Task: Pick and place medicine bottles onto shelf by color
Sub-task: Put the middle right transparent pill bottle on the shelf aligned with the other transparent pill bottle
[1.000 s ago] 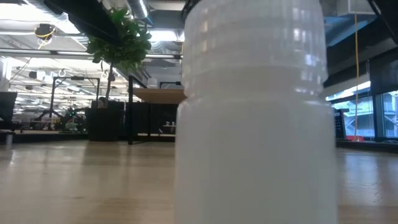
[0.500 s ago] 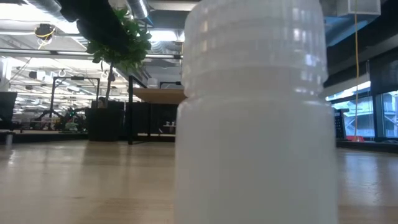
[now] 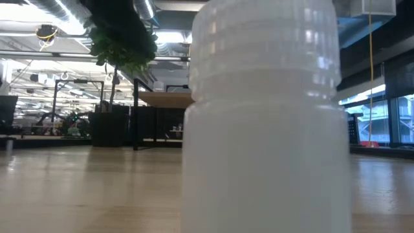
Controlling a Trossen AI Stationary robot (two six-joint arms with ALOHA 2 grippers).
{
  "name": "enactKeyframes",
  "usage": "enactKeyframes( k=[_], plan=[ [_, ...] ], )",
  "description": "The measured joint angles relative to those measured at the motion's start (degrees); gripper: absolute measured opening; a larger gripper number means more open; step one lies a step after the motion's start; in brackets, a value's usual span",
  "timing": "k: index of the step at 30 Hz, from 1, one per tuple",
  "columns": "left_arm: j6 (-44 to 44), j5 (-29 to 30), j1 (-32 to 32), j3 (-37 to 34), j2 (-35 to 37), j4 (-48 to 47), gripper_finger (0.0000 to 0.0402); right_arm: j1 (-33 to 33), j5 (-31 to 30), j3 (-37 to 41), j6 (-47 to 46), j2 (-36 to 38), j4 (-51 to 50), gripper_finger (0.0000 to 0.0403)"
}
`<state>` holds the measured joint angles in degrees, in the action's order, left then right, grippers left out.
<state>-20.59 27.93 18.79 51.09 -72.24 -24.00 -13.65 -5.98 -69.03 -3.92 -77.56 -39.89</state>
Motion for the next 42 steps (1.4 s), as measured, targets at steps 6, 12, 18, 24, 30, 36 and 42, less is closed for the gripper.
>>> enactKeyframes(
  k=[6, 12, 18, 24, 30, 36, 42],
  plan=[
    [10.88, -8.56, -5.03, 0.07, -3.60, 7.87, 0.0283, 0.01, -0.97, 0.86, 0.18, 0.52, 0.34, 0.0237],
    [11.79, -10.57, -9.72, 0.04, -9.61, 11.60, 0.0283, 0.00, -4.38, 0.67, 0.07, 0.52, 1.56, 0.0237],
    [11.82, -10.53, -12.47, 0.02, -14.61, 12.12, 0.0283, 0.00, -5.50, 0.67, -0.05, 0.52, 1.89, 0.0237],
    [12.00, -10.91, -14.15, 0.00, -18.78, 15.48, 0.0283, 0.00, -5.49, 0.60, -0.04, 0.52, 2.90, 0.0236],
    [12.45, -11.19, -14.57, 0.00, -22.61, 21.72, 0.0283, 0.00, -5.48, 0.60, -0.05, 0.52, 2.88, 0.0236],
    [13.72, -11.14, -14.96, -0.02, -25.81, 26.39, 0.0283, 0.00, -5.46, 0.60, -0.05, 0.52, 2.85, 0.0236],
    [13.72, -10.70, -15.54, -0.02, -27.79, 26.73, 0.0280, 0.00, -5.44, 0.60, -0.05, 0.52, 2.81, 0.0236]
  ],
)
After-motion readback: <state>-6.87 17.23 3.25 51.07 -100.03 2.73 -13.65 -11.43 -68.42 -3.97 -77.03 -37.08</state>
